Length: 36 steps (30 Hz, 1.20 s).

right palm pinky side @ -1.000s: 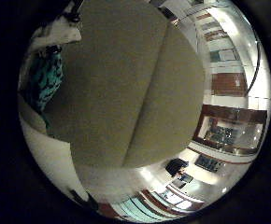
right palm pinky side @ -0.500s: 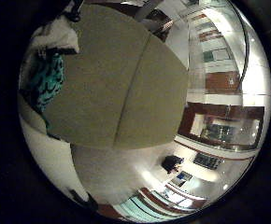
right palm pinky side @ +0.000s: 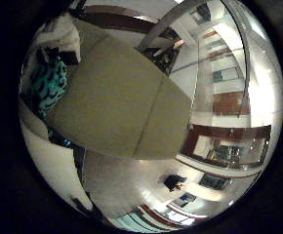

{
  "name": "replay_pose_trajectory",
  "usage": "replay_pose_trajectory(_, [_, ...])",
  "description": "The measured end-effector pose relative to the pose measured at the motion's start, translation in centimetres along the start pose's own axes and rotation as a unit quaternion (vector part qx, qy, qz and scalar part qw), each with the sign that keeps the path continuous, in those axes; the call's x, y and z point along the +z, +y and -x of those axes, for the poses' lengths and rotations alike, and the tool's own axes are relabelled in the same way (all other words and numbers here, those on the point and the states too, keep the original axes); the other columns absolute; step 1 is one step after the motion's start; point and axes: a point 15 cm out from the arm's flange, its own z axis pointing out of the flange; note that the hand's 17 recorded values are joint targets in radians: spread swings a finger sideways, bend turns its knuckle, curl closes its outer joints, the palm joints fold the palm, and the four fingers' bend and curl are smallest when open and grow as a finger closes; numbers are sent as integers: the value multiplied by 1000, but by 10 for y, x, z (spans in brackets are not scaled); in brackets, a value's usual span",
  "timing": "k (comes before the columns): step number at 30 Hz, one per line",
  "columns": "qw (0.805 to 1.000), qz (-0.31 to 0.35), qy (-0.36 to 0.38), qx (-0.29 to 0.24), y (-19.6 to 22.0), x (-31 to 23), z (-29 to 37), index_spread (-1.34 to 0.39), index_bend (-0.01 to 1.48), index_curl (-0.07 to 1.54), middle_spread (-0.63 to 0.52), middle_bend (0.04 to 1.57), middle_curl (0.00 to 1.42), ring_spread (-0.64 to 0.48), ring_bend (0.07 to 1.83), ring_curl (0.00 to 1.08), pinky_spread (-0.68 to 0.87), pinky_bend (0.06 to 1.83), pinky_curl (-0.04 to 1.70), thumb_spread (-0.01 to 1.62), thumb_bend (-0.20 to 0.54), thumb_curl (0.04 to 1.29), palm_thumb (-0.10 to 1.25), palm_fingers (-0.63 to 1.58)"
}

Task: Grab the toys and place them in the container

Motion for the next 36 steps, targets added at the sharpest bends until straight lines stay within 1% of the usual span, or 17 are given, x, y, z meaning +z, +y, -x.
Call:
replay_pose_trajectory(9, [998,-11,-30,-51,-44,-7,135,-213,1163,694,-90,1350,608,-156,1472,586,-191,1363,784,832,-16,799,1053,1203])
replay_pose_trajectory(17, [995,-10,-55,-88,-65,-3,234,-213,1162,694,-90,1349,605,-156,1471,586,-191,1344,814,821,-16,812,1053,1203])
replay_pose_trajectory(22, [993,-10,-63,-99,-73,-2,268,-213,1162,694,-90,1349,605,-156,1471,586,-186,1335,829,819,-16,817,1052,1203])
replay_pose_trajectory(28, [991,-30,-63,-115,-93,5,301,-213,1162,693,-90,1348,605,-156,1471,586,-186,1326,842,814,-15,823,1058,1204])
replay_pose_trajectory(36, [990,-58,-53,-119,-115,35,307,-213,1162,694,-90,1348,606,-156,1472,586,-189,1314,861,787,-16,833,1067,1203])
